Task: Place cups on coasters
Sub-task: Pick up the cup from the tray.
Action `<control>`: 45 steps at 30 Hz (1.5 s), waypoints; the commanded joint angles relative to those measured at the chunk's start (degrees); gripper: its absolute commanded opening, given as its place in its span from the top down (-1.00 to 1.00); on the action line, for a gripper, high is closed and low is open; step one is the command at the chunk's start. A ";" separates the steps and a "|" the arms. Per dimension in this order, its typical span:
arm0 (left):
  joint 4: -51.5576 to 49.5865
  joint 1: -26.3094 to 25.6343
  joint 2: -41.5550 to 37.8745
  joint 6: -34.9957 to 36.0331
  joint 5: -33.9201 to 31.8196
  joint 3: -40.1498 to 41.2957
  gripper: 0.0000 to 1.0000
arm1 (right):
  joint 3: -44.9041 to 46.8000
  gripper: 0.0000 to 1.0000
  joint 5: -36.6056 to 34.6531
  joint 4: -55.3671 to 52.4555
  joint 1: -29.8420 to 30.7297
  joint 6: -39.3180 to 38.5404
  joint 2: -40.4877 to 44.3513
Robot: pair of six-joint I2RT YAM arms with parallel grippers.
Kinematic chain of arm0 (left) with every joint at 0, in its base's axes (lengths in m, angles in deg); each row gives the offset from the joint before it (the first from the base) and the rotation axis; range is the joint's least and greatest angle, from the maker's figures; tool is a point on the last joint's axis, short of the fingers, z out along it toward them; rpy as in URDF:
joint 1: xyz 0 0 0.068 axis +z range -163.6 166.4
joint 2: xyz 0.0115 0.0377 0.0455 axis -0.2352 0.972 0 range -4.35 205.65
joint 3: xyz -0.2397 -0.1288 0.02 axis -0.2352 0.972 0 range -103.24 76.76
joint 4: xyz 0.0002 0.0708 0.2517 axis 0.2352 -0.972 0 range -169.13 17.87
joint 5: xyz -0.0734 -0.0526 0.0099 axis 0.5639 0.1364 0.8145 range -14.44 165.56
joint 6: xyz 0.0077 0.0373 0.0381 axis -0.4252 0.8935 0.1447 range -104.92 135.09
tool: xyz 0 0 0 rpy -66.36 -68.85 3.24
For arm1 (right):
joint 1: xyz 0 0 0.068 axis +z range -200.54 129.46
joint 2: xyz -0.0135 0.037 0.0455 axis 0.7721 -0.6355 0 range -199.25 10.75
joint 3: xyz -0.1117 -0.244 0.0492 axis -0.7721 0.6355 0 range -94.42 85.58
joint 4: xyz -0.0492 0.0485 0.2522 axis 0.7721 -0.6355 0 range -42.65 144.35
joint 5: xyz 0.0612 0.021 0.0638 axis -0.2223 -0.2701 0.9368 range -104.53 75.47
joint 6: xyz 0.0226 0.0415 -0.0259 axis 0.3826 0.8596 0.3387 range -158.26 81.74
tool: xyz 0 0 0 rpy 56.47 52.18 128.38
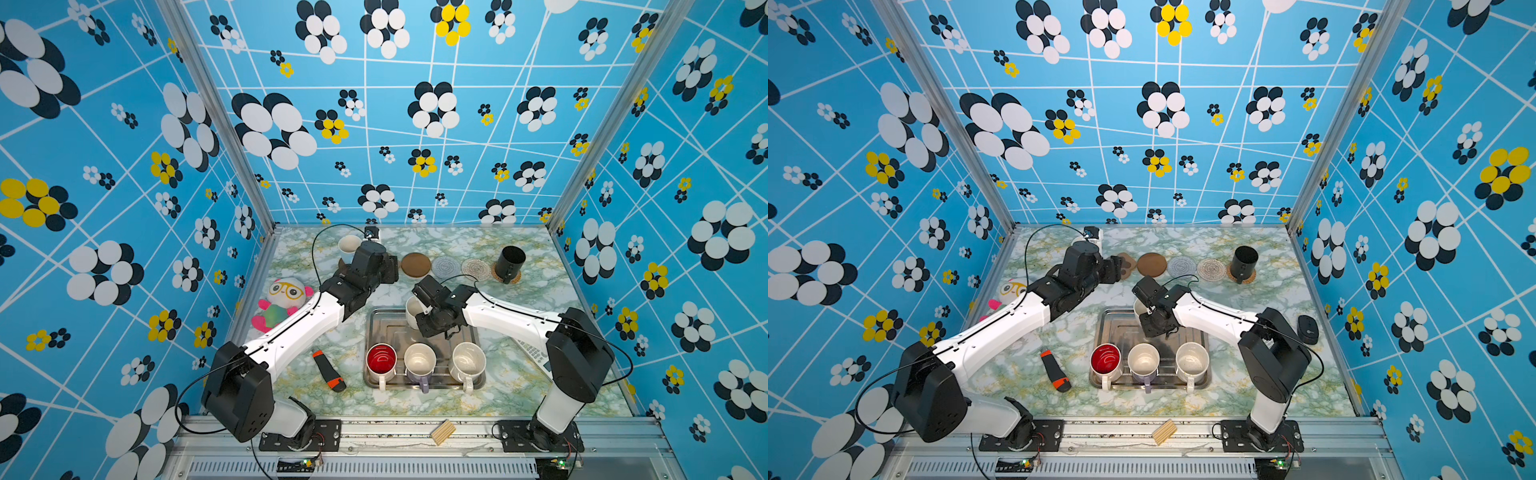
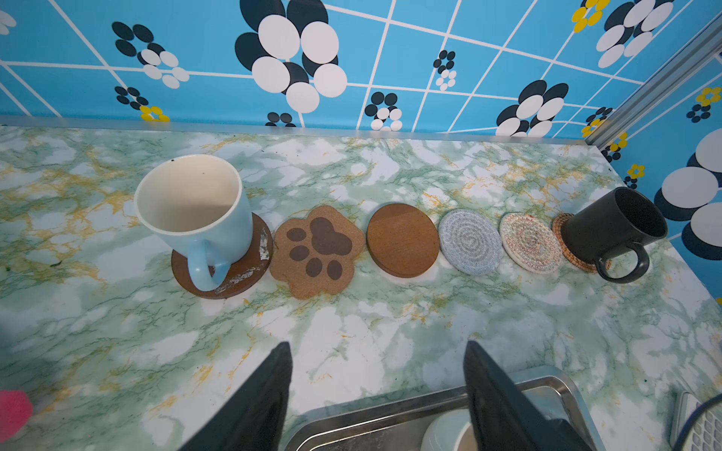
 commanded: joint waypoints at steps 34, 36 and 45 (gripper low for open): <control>1.20 -0.23 0.12 0.18 0.08 0.24 -0.42 | -5.50 1.00 -10.13 -6.79 0.50 -3.43 4.86; 1.20 -0.20 0.12 0.11 -0.01 0.24 -0.42 | -5.83 1.00 -10.94 -7.33 0.46 -3.62 5.19; 0.95 -0.18 -0.32 0.44 -0.85 0.70 -0.42 | -7.31 1.00 -14.87 -9.58 0.41 -5.64 6.48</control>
